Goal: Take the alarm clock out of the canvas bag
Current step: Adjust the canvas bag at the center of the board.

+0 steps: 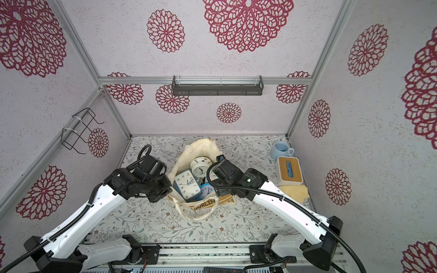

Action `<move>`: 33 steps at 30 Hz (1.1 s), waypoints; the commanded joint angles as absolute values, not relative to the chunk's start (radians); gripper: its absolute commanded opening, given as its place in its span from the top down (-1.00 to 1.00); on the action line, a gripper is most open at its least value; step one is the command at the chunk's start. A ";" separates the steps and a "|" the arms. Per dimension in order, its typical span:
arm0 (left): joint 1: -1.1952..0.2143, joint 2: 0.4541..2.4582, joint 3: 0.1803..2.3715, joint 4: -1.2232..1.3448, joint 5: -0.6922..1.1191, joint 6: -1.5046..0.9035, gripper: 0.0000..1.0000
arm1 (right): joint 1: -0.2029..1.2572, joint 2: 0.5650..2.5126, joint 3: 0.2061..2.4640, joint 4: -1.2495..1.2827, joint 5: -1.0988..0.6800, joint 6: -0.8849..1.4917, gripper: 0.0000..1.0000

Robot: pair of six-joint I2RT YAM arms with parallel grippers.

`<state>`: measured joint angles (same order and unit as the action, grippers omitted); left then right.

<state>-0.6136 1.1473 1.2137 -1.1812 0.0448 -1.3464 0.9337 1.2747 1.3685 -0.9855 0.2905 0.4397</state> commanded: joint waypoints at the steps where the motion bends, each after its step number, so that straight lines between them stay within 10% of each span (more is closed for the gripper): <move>1: -0.615 1.119 1.122 -1.256 0.021 -1.402 1.00 | 0.936 1.260 1.443 -1.052 0.363 0.464 -0.60; 19: -0.617 1.098 1.094 -1.230 -0.131 -1.364 1.00 | 0.990 1.364 1.600 -0.595 0.159 -0.615 -0.56; 33: -0.613 1.095 1.100 -1.229 -0.201 -1.356 1.00 | 0.984 1.590 1.629 -0.712 0.140 -1.008 -0.65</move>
